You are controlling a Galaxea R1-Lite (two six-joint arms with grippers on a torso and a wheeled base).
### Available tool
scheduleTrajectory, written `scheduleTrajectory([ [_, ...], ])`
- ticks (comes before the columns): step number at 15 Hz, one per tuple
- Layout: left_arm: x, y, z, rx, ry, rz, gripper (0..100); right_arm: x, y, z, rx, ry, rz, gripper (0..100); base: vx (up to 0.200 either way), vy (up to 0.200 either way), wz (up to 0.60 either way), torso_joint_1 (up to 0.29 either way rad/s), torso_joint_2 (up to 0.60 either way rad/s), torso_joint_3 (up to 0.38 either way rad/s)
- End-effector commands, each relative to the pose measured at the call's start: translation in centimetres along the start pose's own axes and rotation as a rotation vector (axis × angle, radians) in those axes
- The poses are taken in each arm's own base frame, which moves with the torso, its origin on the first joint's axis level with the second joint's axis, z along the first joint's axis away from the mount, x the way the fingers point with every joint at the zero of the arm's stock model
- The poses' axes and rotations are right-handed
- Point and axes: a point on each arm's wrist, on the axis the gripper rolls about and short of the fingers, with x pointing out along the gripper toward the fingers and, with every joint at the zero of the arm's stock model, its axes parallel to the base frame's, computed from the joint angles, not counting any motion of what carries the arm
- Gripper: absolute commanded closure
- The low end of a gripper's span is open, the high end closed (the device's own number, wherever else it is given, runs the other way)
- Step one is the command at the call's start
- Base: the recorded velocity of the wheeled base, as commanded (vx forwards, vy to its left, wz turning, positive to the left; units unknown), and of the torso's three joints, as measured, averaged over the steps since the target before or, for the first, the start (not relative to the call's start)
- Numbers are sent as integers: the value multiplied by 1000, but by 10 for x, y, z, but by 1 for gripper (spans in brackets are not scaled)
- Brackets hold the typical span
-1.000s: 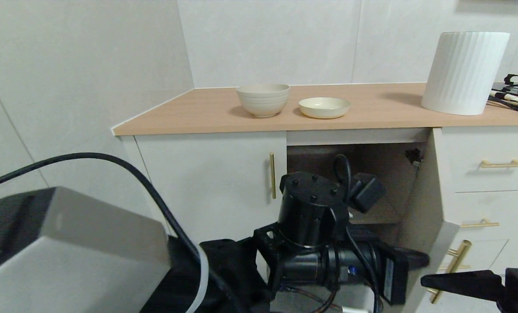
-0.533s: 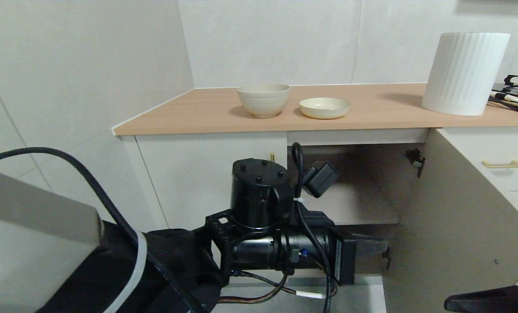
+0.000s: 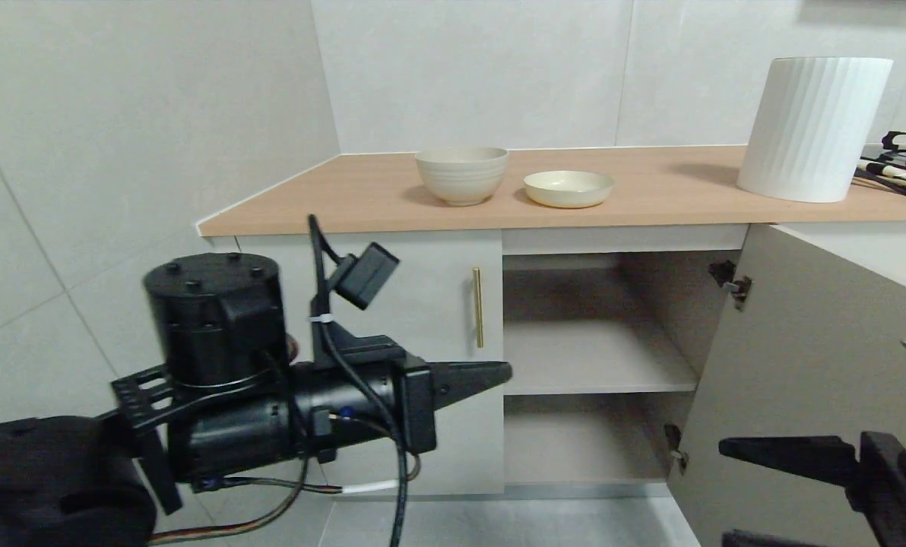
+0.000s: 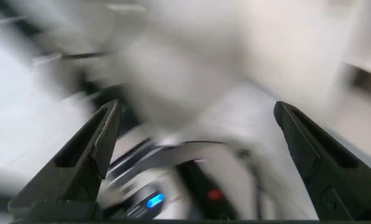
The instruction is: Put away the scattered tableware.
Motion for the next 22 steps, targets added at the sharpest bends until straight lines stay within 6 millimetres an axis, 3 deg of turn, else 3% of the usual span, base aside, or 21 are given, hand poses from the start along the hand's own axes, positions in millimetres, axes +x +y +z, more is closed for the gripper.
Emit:
scheduleTrajectory([
  [1, -53, -2, 9, 19, -111, 79, 100, 27, -11, 9, 23, 38, -82, 0, 0, 0, 0, 0, 0, 0],
  [2, -66, 0, 12, 16, -138, 117, 0, 37, -15, 20, 22, 28, -107, 0, 0, 0, 0, 0, 0, 0],
  [7, -116, 5, 34, 59, -278, 285, 0, 67, -36, 72, 16, -67, -212, 0, 0, 0, 0, 0, 0, 0],
  [9, -121, 4, 42, 85, -279, 313, 0, 72, -39, 89, 40, -15, -379, 0, 0, 0, 0, 0, 0, 0],
  [12, -126, -9, 57, 11, -182, 356, 0, 68, -35, 90, 48, -18, -439, 0, 0, 0, 0, 0, 0, 0],
  [16, -119, -2, 51, 43, -117, 479, 0, 52, -30, 86, 54, 3, -527, 0, 0, 0, 0, 0, 0, 0],
  [22, -117, -6, 51, 55, -117, 472, 0, 51, -31, 85, 57, 10, -534, 0, 0, 0, 0, 0, 0, 0],
])
